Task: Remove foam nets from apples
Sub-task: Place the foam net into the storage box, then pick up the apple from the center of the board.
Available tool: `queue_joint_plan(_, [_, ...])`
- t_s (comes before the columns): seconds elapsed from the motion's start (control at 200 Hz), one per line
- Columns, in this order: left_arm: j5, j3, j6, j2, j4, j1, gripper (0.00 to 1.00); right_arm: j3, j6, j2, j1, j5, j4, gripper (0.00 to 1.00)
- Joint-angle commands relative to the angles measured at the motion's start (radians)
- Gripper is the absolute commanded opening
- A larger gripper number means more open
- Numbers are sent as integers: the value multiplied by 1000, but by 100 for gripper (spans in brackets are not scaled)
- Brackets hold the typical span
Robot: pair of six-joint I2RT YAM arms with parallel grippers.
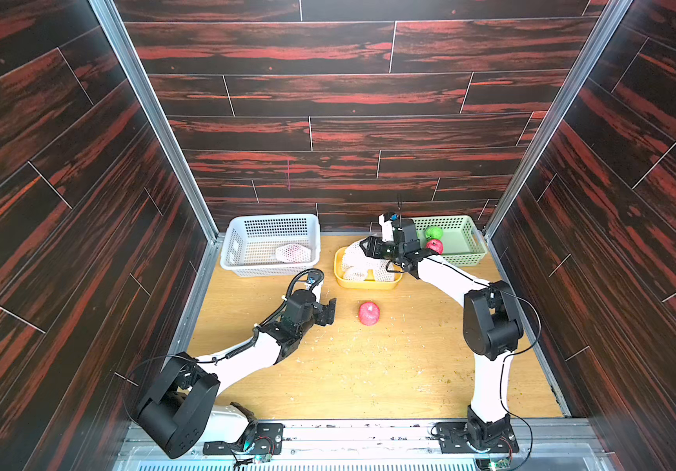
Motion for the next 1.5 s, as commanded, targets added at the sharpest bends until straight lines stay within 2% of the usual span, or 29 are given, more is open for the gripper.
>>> queue_joint_plan(0.0, [-7,21,8,-29,-4,3,87,-30,-9,-74,4,-2,-49,67])
queue_joint_plan(0.271, [-13,19,13,-44,-19,3,87,-151,29,-182,-30,71,-85,67])
queue_joint_plan(0.426, [-6,27,11,-34,-11,3,87,-192,22,-209,-69,45,-63,63])
queue_joint_plan(0.626, [4,48,14,-18,-19,3,87,-164,26,-185,-101,24,-128,65])
queue_joint_plan(0.837, [-5,40,15,-20,-17,3,87,-199,-12,-249,-103,59,-114,67])
queue_joint_plan(1.077, [-5,40,17,-16,-19,3,87,-241,-70,-325,-103,10,-108,67])
queue_joint_plan(1.223, [-5,38,15,-17,-30,3,87,-382,-94,-427,-98,-140,-9,67])
queue_joint_plan(1.303, [-7,34,15,-20,-45,3,87,-511,-122,-491,-84,-213,71,67])
queue_joint_plan(1.493, [2,8,24,-31,-62,3,87,-780,-172,-620,-50,-216,229,68])
